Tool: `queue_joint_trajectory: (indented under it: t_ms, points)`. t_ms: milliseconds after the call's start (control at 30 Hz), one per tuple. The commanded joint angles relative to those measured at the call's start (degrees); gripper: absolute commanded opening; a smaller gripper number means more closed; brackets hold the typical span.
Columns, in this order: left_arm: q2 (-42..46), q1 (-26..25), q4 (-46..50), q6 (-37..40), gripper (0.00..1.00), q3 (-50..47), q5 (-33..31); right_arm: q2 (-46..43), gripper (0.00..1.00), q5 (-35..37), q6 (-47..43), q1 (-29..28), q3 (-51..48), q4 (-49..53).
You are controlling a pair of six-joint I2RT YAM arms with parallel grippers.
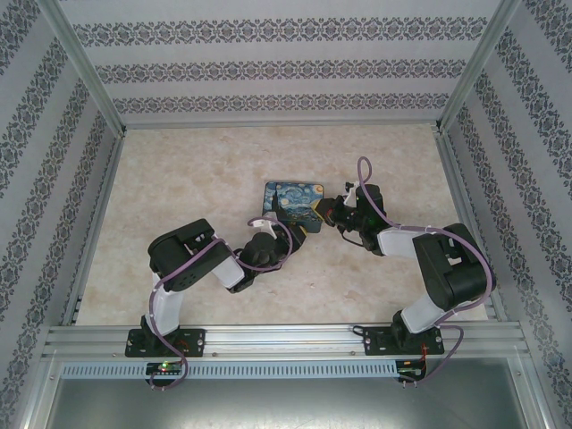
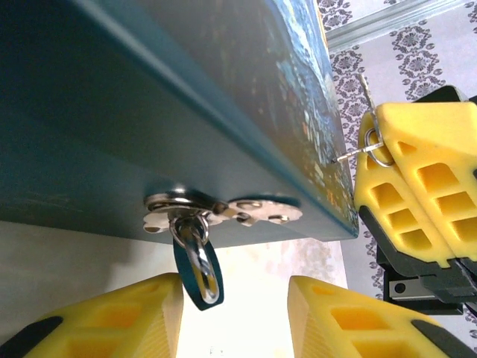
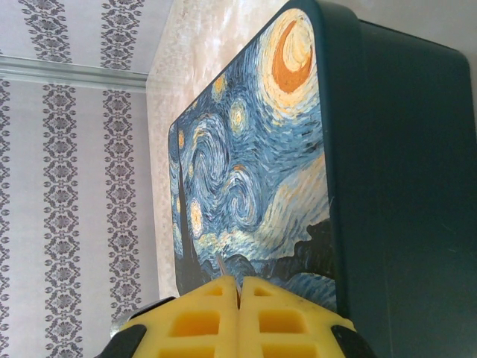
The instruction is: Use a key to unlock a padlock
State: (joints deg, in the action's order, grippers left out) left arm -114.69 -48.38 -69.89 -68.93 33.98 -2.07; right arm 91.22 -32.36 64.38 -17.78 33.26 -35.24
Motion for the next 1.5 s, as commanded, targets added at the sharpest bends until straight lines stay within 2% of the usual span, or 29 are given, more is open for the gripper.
queue_joint_trajectory:
  t_ms: [0, 667, 1100, 1300, 1467]
  points:
    - [0.0, -0.6, 0.1, -0.4, 0.39, -0.4, -2.3, 1.3, 0.0, 0.9, -0.3, -0.1, -1.3, 1.8]
    - [-3.0, -0.3, 2.0, -0.9, 0.28, 0.5, -2.8, 1.3, 0.0, 0.8, -0.2, -0.1, -1.3, 1.8]
    - [-4.0, 0.0, 3.1, -1.5, 0.11, 1.1, -2.6, -0.2, 0.0, -0.6, 0.2, 0.5, -0.7, 2.0]
    - [-3.2, 0.2, 3.4, -2.2, 0.0, 1.0, -1.0, -5.9, 0.0, -2.7, 0.0, 0.9, -0.8, 3.7]
    - [-2.1, 0.5, 3.6, -4.1, 0.0, 1.1, 0.7, -12.5, 0.0, -4.2, -0.1, 0.9, -4.5, 4.6]
